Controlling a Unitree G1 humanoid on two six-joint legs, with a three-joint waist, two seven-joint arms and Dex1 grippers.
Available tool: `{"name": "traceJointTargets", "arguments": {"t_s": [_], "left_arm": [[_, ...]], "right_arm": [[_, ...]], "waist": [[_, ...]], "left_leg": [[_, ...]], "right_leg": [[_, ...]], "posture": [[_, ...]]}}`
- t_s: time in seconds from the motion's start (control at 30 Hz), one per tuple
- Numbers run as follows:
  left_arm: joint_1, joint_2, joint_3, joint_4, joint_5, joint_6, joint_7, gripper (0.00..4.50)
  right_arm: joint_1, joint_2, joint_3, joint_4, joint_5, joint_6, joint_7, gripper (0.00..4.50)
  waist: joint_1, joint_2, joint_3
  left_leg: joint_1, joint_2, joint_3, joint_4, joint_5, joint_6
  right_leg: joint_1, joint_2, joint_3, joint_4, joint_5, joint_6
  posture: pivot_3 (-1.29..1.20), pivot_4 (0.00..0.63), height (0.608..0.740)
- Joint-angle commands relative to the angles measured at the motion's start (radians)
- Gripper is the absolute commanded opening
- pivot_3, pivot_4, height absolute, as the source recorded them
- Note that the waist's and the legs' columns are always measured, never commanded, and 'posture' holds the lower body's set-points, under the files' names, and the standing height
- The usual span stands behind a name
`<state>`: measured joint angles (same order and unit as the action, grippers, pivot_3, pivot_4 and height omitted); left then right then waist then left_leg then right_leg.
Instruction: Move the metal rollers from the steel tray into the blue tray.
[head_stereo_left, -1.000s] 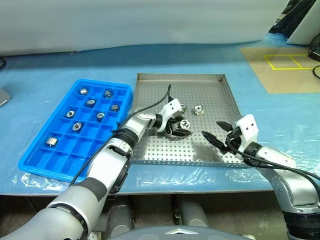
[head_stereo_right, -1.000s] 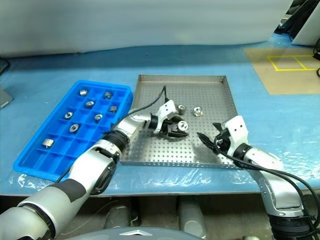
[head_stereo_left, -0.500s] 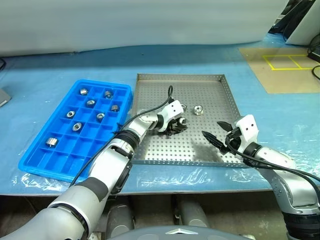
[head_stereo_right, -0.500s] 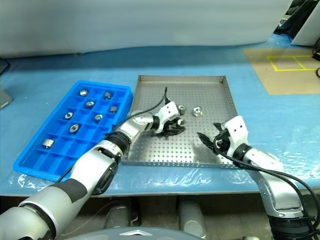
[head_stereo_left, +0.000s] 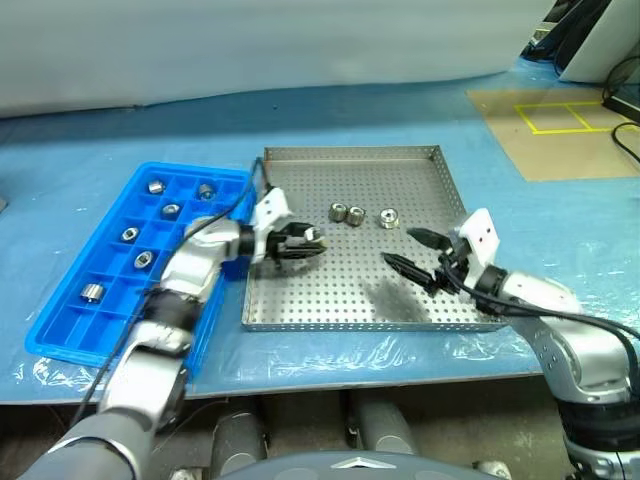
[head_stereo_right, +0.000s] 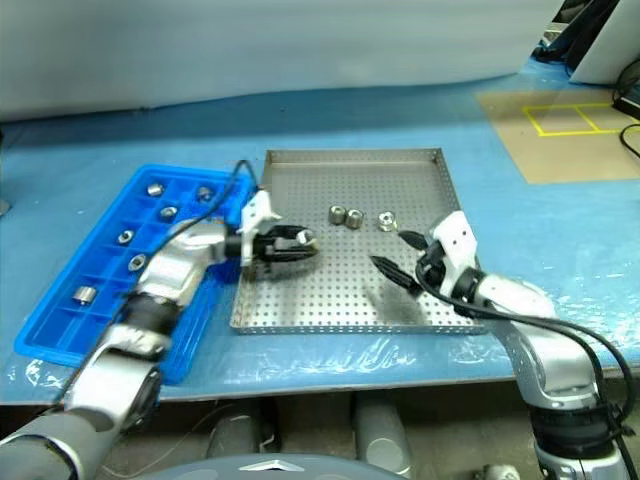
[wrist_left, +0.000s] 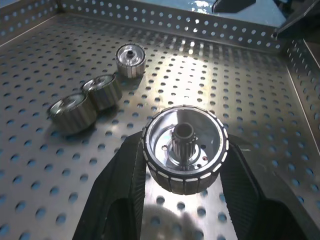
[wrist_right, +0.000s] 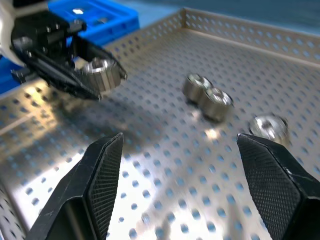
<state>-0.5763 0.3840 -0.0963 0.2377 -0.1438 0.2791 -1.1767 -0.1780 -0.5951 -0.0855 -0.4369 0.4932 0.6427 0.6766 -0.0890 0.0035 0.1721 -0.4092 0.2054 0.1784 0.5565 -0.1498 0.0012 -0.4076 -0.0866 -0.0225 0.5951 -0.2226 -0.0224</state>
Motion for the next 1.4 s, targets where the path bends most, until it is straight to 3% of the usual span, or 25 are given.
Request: {"name": "traceJointTargets", "arguments": {"t_s": [0.03, 0.2, 0.37, 0.5, 0.6, 0.77, 0.93, 1.13, 1.3, 1.4], "left_arm": [[0.066, 0.09, 0.074, -0.212, -0.059, 0.075, 0.037, 1.78], [0.188, 0.25, 0.191, -0.419, -0.117, 0.149, 0.072, 1.78], [0.28, 0.33, 0.314, -0.525, -0.156, 0.219, 0.166, 1.78], [0.43, 0.317, 0.406, -0.452, -0.066, 0.132, 0.325, 1.78], [0.515, 0.304, 0.453, -0.435, -0.077, 0.095, 0.368, 1.78], [0.535, 0.269, 0.464, -0.398, -0.081, 0.085, 0.456, 1.78], [0.512, 0.254, 0.407, -0.333, -0.041, 0.03, 0.502, 1.78], [0.525, 0.279, 0.398, -0.338, -0.065, 0.033, 0.469, 1.78], [0.666, 0.368, 0.557, -0.484, -0.257, 0.136, 0.308, 1.78], [0.768, 0.434, 0.604, -0.483, -0.261, 0.121, 0.233, 1.78]], "right_arm": [[-0.094, 0.002, 0.068, 0.029, 0.023, 0.0, 0.072, 3.8], [-0.239, 0.007, 0.209, 0.145, -0.027, -0.043, 0.197, 3.8], [-0.355, 0.056, 0.285, 0.284, -0.064, -0.098, 0.281, 3.8], [-0.402, 0.104, 0.347, 0.346, -0.114, -0.156, 0.326, 3.8], [-0.416, 0.111, 0.352, 0.369, -0.123, -0.176, 0.358, 3.8], [-0.425, 0.117, 0.361, 0.389, -0.139, -0.191, 0.395, 3.8], [-0.421, 0.111, 0.356, 0.384, -0.147, -0.189, 0.406, 3.8], [-0.405, 0.098, 0.342, 0.359, -0.151, -0.174, 0.392, 3.8], [-0.373, 0.078, 0.328, 0.336, -0.15, -0.16, 0.377, 3.8], [-0.365, 0.076, 0.33, 0.348, -0.16, -0.168, 0.37, 3.8]], "waist": [[0.015, 0.0, 0.0], [0.058, 0.001, 0.001], [0.109, 0.001, 0.001], [0.136, 0.001, 0.001], [0.147, -0.001, 0.002], [0.188, -0.002, 0.002], [0.191, -0.003, 0.001], [0.187, -0.003, 0.001], [0.182, -0.006, 0.0], [0.184, -0.006, 0.001]], "left_leg": [[0.0, 0.0, 0.0, 0.0, 0.0, 0.0], [0.002, 0.0, -0.001, -0.003, 0.001, -0.003], [0.004, 0.0, 0.0, -0.008, 0.004, -0.007], [0.006, 0.0, 0.001, -0.01, 0.005, -0.009], [0.004, 0.0, 0.0, -0.01, 0.006, -0.011], [0.004, 0.0, 0.0, -0.01, 0.007, -0.012], [0.005, 0.0, -0.001, -0.009, 0.007, -0.012], [0.004, 0.0, -0.001, -0.009, 0.008, -0.013], [0.004, 0.001, -0.001, -0.01, 0.008, -0.013], [0.005, 0.002, -0.001, -0.011, 0.009, -0.016]], "right_leg": [[0.0, 0.0, 0.0, 0.0, 0.0, 0.0], [0.001, 0.0, 0.0, 0.001, 0.0, 0.0], [-0.001, 0.0, -0.001, 0.005, -0.002, -0.003], [-0.003, 0.0, -0.001, 0.009, -0.004, -0.004], [-0.005, 0.0, -0.002, 0.01, -0.004, -0.004], [-0.005, 0.0, -0.002, 0.012, -0.004, -0.004], [-0.004, 0.0, -0.002, 0.013, -0.004, -0.004], [-0.005, 0.001, -0.002, 0.013, -0.004, -0.004], [-0.007, 0.004, -0.001, 0.012, -0.004, -0.004], [-0.007, 0.007, -0.001, 0.013, -0.004, -0.005]], "posture": [[-0.3, 0.15, 0.74], [-0.14, 0.15, 0.74], [-0.01, 0.15, 0.74], [0.06, 0.15, 0.74], [0.1, 0.15, 0.74], [0.11, 0.15, 0.74], [0.1, 0.15, 0.74], [0.07, 0.15, 0.74], [0.06, 0.15, 0.74], [0.07, 0.15, 0.74]]}}
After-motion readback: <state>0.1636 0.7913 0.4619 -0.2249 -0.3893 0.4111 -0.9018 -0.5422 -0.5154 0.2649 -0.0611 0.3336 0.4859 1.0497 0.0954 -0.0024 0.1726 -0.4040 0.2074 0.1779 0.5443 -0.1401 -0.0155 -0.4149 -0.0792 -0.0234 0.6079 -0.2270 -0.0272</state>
